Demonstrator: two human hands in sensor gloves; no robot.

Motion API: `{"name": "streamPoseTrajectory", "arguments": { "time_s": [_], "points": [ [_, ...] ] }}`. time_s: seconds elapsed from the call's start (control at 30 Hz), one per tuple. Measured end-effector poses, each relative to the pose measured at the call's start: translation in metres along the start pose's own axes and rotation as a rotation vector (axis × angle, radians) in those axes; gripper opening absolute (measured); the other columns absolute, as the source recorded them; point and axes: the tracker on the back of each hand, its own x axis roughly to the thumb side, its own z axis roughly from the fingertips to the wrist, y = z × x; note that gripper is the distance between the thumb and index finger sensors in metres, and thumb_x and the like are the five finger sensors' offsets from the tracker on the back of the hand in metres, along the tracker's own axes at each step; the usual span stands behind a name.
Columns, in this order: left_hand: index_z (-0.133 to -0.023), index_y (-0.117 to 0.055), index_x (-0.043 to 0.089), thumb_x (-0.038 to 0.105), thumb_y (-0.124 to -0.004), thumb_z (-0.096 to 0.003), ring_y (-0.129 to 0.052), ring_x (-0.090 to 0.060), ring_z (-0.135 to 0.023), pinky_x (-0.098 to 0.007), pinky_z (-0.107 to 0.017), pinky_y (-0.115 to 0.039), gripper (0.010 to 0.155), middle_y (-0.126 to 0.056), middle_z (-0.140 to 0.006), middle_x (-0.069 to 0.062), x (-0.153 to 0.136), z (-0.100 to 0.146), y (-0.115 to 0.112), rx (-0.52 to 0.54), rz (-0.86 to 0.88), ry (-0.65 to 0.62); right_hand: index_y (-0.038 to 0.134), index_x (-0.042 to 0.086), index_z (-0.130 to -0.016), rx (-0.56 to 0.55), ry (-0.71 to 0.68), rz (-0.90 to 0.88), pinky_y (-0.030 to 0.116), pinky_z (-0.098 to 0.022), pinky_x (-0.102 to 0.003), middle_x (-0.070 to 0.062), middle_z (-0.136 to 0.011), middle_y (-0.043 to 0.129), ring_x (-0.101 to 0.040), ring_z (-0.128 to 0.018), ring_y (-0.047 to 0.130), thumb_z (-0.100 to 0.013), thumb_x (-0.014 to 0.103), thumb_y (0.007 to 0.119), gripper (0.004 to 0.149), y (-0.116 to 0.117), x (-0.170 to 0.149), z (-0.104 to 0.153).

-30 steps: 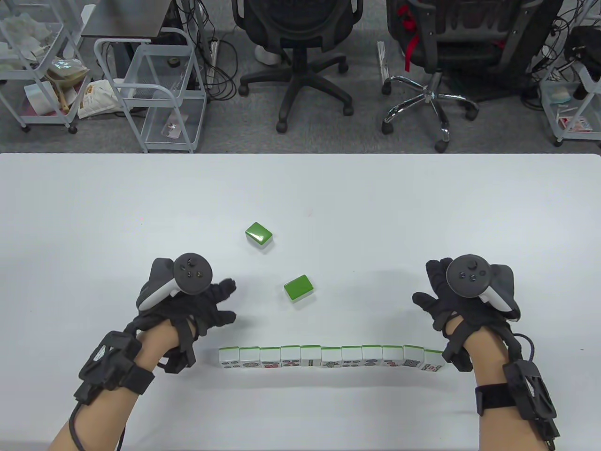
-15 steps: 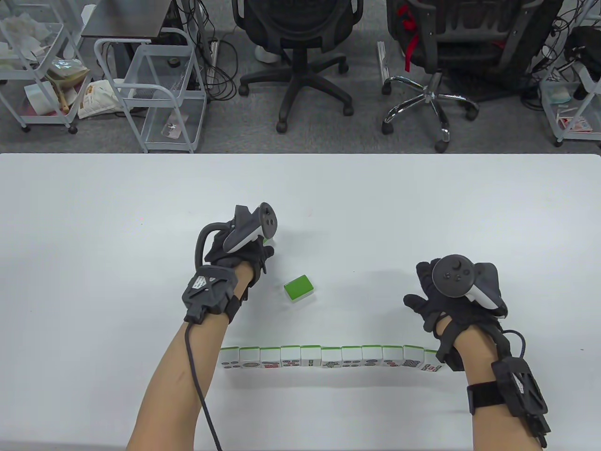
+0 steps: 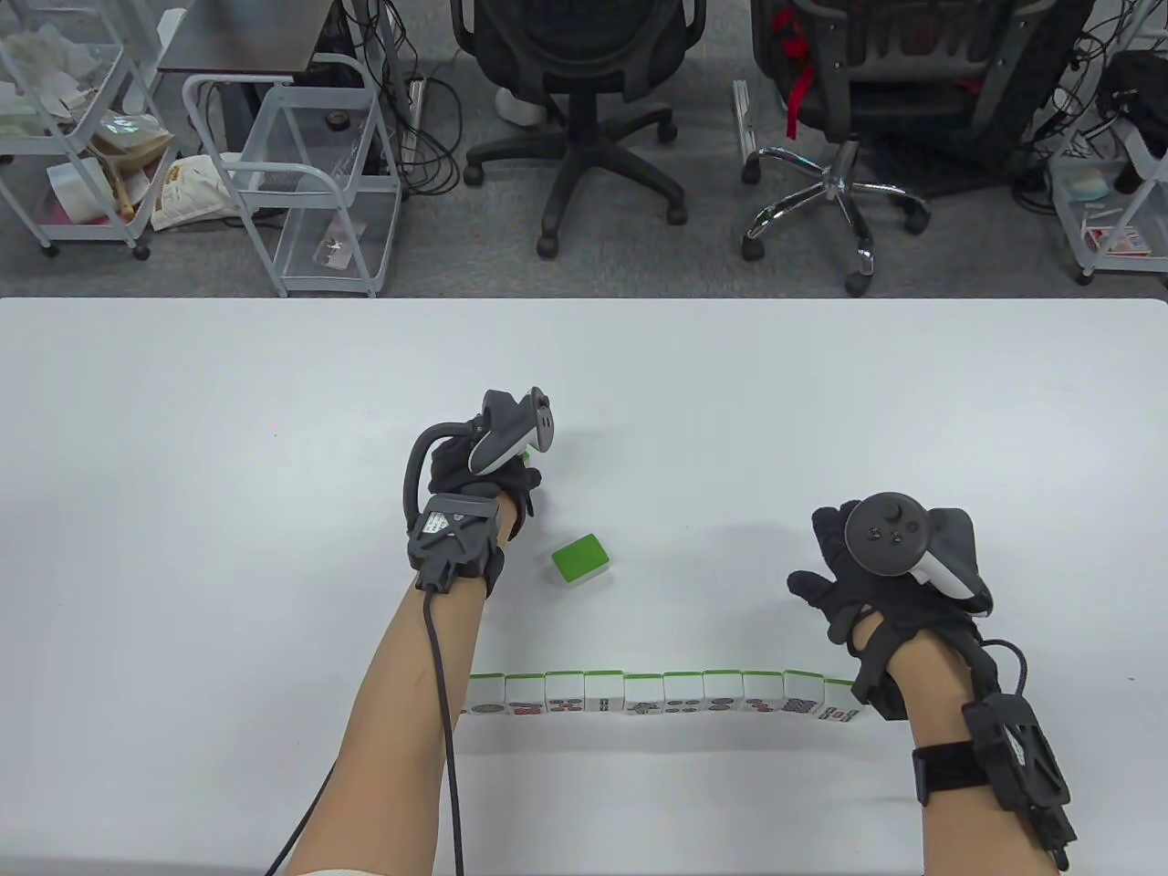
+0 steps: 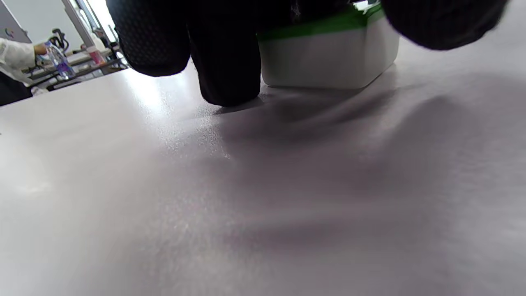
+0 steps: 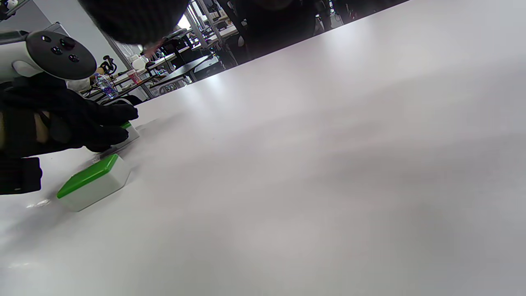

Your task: Stand mahjong tiles upright in a row

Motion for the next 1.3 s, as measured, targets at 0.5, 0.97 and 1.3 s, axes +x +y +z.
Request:
{"name": "streamPoseTrajectory", "arguments": {
  "time_s": [0.5,0.97,1.3],
  "points": [
    [-0.097,-0.049,0.034,0.042,-0.074,-0.0261,-0.1,-0.016,-0.078,-0.036,-0.062,-0.083,0.075,-0.064,-0.105,0.0,-0.047,0.044,0.011,-0.046,0.179,-0.169,0.043,0.006,-0.097,-0.01,-0.028,-0.008,0.046,-0.059,-0.072,-0.029,-0.103,0.03,-0.062,-0.09,0.036,-0.035,0.049,0.073,0.082,-0.001,0.007,0.002],
    [-0.097,-0.048,0.029,0.038,-0.072,-0.0254,-0.097,-0.018,-0.08,-0.038,-0.063,-0.082,0.076,-0.062,-0.105,-0.004,-0.132,0.125,-0.036,-0.447,0.204,-0.374,0.043,0.006,-0.097,0.001,-0.039,-0.02,0.045,-0.059,-0.072,-0.029,-0.103,0.03,-0.062,-0.091,0.035,-0.035,0.046,0.075,0.081,0.0,0.008,0.005],
    [-0.097,-0.048,0.029,0.038,-0.073,-0.0256,-0.098,-0.017,-0.081,-0.037,-0.063,-0.082,0.076,-0.062,-0.105,-0.002,-0.135,0.174,-0.077,-0.573,0.196,-0.516,0.043,0.006,-0.097,0.01,-0.042,-0.023,0.045,-0.059,-0.073,-0.028,-0.103,0.03,-0.062,-0.091,0.034,-0.035,0.045,0.076,0.081,0.0,0.007,0.006]
  ]
}}
